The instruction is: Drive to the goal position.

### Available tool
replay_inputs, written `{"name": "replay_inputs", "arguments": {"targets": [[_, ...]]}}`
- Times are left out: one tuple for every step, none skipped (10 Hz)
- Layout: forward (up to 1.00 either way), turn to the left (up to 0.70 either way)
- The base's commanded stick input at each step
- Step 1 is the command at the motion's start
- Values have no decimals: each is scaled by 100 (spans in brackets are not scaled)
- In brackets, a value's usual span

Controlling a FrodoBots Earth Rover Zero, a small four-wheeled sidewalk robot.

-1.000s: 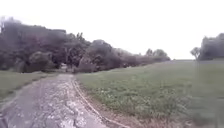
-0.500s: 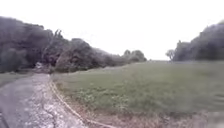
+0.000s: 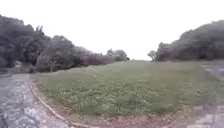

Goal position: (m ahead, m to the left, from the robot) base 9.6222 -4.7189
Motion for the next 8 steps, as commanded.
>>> {"name": "replay_inputs", "arguments": {"targets": [[0,-45],[0,-45],[0,-45],[0,-45],[0,-45],[0,-45],[0,-45],[0,-45]]}}
